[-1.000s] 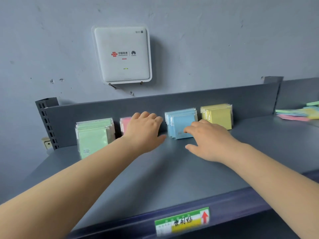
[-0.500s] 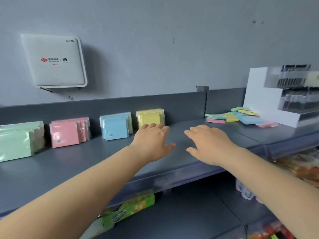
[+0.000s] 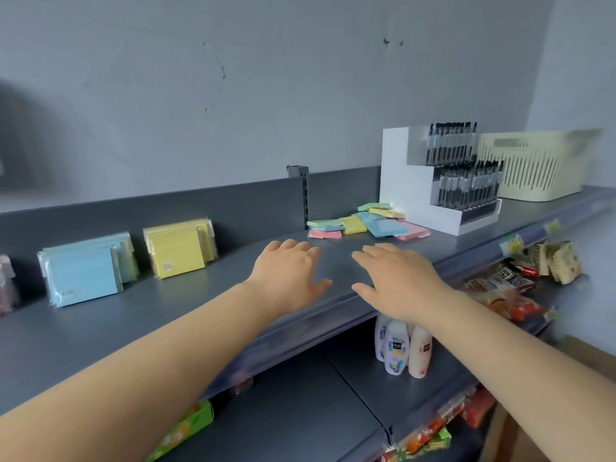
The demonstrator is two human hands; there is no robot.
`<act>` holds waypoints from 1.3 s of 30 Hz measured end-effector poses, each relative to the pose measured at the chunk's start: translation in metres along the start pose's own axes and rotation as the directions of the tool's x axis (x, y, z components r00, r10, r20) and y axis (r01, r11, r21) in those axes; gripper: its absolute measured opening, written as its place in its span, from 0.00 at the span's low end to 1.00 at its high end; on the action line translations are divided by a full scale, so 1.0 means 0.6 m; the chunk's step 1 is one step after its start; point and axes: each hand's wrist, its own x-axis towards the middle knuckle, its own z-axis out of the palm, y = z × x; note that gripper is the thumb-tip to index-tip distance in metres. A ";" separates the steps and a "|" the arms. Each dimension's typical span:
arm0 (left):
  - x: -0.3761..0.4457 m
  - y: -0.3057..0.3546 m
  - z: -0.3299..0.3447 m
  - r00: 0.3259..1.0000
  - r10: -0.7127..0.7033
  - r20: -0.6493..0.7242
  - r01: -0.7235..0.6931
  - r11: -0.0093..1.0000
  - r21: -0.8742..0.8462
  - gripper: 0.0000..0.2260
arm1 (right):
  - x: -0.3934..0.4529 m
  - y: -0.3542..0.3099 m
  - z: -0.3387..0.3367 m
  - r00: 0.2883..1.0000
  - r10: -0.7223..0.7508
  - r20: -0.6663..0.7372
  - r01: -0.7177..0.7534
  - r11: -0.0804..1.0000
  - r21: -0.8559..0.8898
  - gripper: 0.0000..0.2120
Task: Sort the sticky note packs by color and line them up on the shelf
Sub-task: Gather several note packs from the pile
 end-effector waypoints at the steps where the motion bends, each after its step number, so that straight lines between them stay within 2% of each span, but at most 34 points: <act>1: 0.015 0.006 0.003 1.000 0.016 0.003 -0.016 1.000 -0.002 0.25 | 0.004 0.013 0.004 1.000 0.012 0.000 -0.012 1.000 0.004 0.25; 14: 0.250 0.048 0.068 0.981 0.193 -0.007 -0.193 0.981 -0.028 0.24 | 0.104 0.169 0.066 0.975 0.215 0.058 -0.216 0.976 0.022 0.24; 19: 0.328 0.055 0.097 0.968 0.252 -0.019 -0.252 0.966 -0.056 0.23 | 0.145 0.221 0.090 0.948 0.309 0.080 -0.316 0.945 0.090 0.25; 26: 0.412 0.066 0.132 0.963 0.266 -0.035 -0.268 0.953 -0.143 0.22 | 0.199 0.285 0.132 0.905 0.407 0.120 -0.424 0.884 0.198 0.24; 29: 0.445 0.070 0.147 0.966 0.256 -0.037 -0.259 0.951 -0.170 0.20 | 0.225 0.313 0.149 0.891 0.437 0.123 -0.454 0.862 0.225 0.17; 33: 0.476 0.076 0.162 0.969 0.246 0.018 -0.235 0.944 -0.233 0.19 | 0.259 0.339 0.162 0.866 0.476 0.154 -0.499 0.846 0.190 0.13; 39: 0.506 0.077 0.182 0.959 0.274 0.073 -0.253 0.944 -0.211 0.21 | 0.289 0.363 0.185 0.826 0.503 0.256 -0.547 0.824 0.147 0.16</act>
